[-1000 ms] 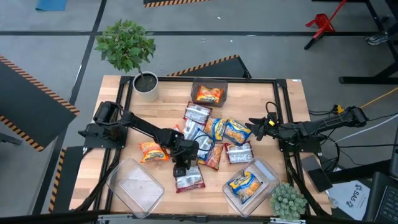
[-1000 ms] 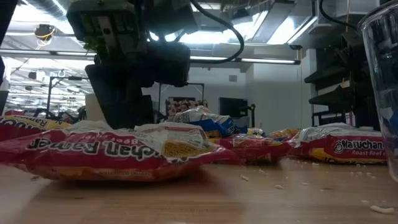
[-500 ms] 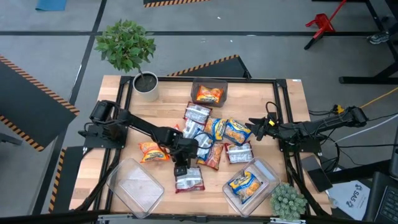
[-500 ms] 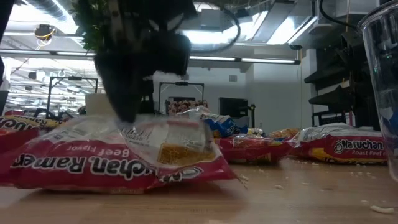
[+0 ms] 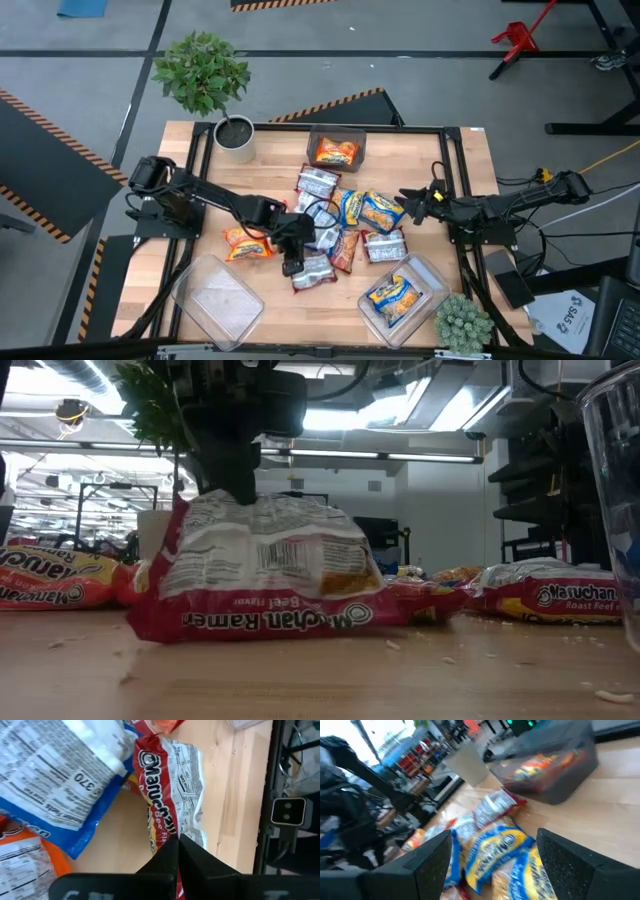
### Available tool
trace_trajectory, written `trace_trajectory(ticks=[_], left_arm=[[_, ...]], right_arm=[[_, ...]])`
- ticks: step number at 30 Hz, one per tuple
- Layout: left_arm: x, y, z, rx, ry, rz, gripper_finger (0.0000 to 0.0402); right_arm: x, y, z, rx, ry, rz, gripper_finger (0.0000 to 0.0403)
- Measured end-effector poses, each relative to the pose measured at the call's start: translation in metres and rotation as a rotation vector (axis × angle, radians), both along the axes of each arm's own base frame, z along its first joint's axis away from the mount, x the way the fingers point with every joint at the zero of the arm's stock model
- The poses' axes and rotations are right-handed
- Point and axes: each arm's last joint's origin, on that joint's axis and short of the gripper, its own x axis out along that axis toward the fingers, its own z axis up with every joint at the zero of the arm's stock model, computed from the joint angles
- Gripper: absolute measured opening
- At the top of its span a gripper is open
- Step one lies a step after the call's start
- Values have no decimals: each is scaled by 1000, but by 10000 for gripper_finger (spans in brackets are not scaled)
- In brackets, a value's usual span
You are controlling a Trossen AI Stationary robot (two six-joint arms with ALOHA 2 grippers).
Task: Sort Maruchan noodles
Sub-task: Put the red noodle pack into the left transparent bin
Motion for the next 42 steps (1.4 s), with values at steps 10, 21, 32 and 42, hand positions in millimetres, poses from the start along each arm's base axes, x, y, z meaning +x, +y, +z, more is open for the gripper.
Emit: trace_trajectory(ticks=[10,21,32,42], left_arm=[[-3,1,13,-17,-40,23,0],[-29,4,67,-94,-170,94,0],[-93,-18,120,-288,-159,-2,0],[-154,-47,128,-347,89,-77,0]], right_arm=[[5,2,28,-120,-14,44,280],[8,3,25,-132,46,49,280],[12,5,20,-111,79,98,280],[11,5,19,-85,88,91,280]])
